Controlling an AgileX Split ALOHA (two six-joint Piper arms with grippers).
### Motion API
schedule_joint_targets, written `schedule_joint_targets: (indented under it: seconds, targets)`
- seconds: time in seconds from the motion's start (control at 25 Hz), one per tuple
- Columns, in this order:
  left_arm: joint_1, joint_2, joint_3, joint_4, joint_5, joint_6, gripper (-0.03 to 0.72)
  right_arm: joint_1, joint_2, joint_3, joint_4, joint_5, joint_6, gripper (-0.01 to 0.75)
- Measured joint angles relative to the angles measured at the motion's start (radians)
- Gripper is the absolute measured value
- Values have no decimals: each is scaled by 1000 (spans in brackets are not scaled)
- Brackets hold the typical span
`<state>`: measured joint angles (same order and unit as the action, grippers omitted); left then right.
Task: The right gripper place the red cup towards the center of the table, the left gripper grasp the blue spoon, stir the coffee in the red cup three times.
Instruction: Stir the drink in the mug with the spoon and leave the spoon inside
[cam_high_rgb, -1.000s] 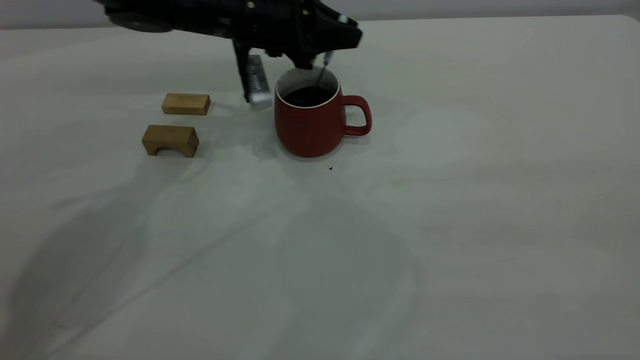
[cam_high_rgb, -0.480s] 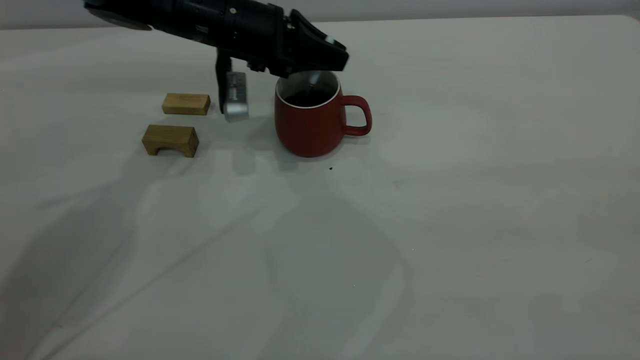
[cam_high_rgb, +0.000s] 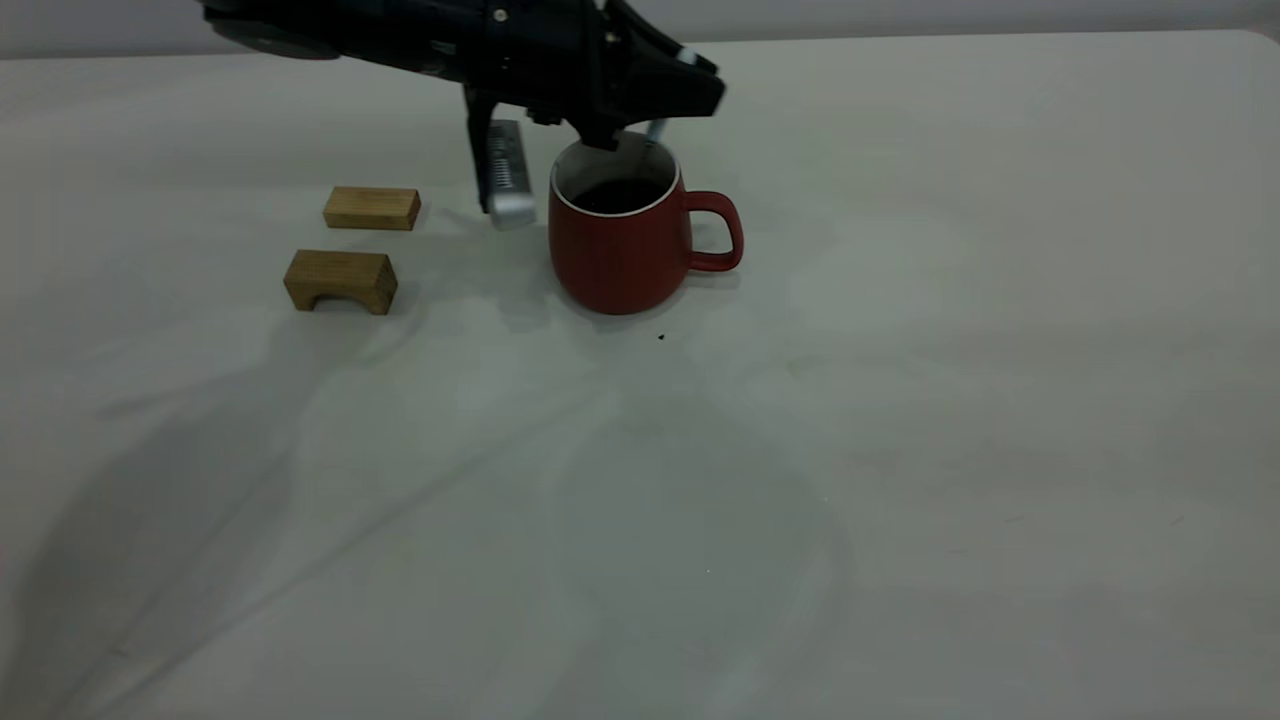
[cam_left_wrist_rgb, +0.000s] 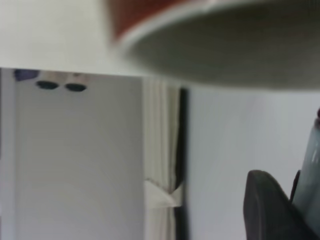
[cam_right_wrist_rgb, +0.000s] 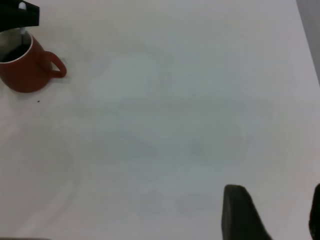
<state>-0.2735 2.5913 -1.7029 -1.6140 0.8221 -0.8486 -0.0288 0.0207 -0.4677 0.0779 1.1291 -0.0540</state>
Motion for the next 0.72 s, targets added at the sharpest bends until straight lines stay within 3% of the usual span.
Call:
schedule_joint_targets:
  seconds: [0.2, 0.4, 0.56, 0.72]
  targets:
    - [-4, 0, 0, 70, 65, -18, 146, 0, 0, 0, 0, 0, 0, 375]
    - [31, 0, 0, 172, 100, -148, 146, 0, 0, 0, 0, 0, 0, 375]
    - [66, -4, -3, 174, 88, -170, 146, 0, 0, 0, 0, 0, 0, 375]
    - [66, -7, -4, 106, 10, -70, 146, 0, 0, 0, 0, 0, 0, 375]
